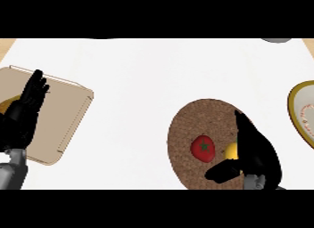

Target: Pick the tomato from the placemat and place it in the bowl

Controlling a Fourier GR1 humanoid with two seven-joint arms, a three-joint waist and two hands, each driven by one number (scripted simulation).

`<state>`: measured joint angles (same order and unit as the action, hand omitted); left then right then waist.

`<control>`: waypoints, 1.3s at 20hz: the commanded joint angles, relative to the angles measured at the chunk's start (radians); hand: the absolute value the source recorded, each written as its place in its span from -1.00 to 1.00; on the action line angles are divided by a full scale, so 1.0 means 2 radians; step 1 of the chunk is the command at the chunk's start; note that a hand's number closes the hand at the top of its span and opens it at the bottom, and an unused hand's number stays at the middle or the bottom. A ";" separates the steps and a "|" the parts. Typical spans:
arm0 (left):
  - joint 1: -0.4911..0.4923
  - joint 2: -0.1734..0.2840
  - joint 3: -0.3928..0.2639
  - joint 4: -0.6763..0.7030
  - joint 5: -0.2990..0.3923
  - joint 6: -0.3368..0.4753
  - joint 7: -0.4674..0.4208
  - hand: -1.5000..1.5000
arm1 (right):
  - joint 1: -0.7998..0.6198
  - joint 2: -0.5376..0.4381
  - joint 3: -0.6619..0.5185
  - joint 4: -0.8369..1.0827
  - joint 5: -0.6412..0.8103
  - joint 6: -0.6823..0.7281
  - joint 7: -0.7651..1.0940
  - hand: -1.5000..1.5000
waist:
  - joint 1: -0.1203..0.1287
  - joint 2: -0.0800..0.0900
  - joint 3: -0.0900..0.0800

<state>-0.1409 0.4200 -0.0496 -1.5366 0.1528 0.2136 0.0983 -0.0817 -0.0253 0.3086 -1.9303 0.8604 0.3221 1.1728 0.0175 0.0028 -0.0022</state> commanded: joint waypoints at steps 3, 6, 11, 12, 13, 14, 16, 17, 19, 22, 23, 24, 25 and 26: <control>-0.005 0.005 0.016 0.007 0.008 -0.012 0.007 0.00 | -0.051 0.012 0.021 0.045 0.047 0.052 0.105 -1.00 | -0.005 -0.001 0.000; -0.029 0.004 0.021 0.018 0.000 -0.005 0.020 0.00 | -0.060 0.012 0.030 0.064 0.020 0.025 0.121 -1.00 | -0.007 -0.001 0.001; 0.015 -0.006 0.007 -0.012 -0.009 -0.014 0.003 0.00 | -0.060 0.012 0.039 0.087 -0.006 0.008 0.128 -1.00 | -0.003 -0.002 0.001; -0.004 -0.017 0.007 0.005 -0.018 0.002 0.004 0.00 | -0.032 0.012 0.043 0.100 -0.007 -0.009 0.102 -1.00 | -0.007 -0.001 0.001; -0.010 -0.017 0.018 0.042 -0.012 -0.011 -0.029 0.00 | -0.058 0.012 0.040 0.103 -0.012 0.001 0.124 -1.00 | -0.008 0.000 0.000; -0.005 0.004 0.021 -0.007 -0.008 -0.015 0.017 0.00 | -0.042 0.012 0.023 0.103 -0.005 0.009 0.101 -1.00 | -0.006 -0.002 0.001; -0.008 0.003 0.033 0.017 0.001 -0.024 0.014 0.00 | -0.012 0.012 0.057 0.113 0.009 -0.038 0.090 -1.00 | -0.008 -0.002 0.001; -0.010 0.008 0.032 -0.001 0.000 -0.025 0.023 0.00 | -0.036 0.012 0.063 0.117 0.003 -0.039 0.117 -1.00 | -0.005 -0.002 0.001; 0.002 -0.011 0.022 0.009 -0.013 -0.021 -0.002 0.00 | -0.043 0.012 0.063 0.135 0.007 -0.059 0.103 -1.00 | -0.005 -0.001 0.001; -0.001 -0.020 0.024 0.017 -0.014 -0.018 -0.001 0.00 | -0.037 0.012 0.065 0.142 0.011 -0.063 0.102 -1.00 | -0.008 -0.001 0.001; 0.000 -0.016 0.027 0.002 -0.018 -0.010 0.011 0.00 | -0.031 0.012 0.070 0.155 0.020 -0.084 0.097 -1.00 | -0.006 -0.001 0.001; 0.010 -0.027 0.022 0.024 -0.018 -0.023 -0.032 0.00 | -0.055 0.012 0.045 0.160 0.009 -0.067 0.096 -1.00 | -0.007 -0.001 0.001; -0.012 -0.013 0.028 -0.014 -0.014 -0.012 0.034 0.00 | -0.029 0.012 0.083 0.143 0.010 -0.075 0.122 -1.00 | -0.007 -0.002 0.001; -0.017 -0.002 0.041 0.000 -0.020 -0.015 0.023 0.00 | -0.020 0.012 0.061 0.136 0.016 -0.063 0.096 -1.00 | -0.009 -0.002 0.001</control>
<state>-0.1498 0.3954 0.0042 -1.5333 0.1209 0.1851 0.1208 -0.1326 -0.0139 0.4223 -1.6529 0.8883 0.1942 1.1893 0.0039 -0.0013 -0.0013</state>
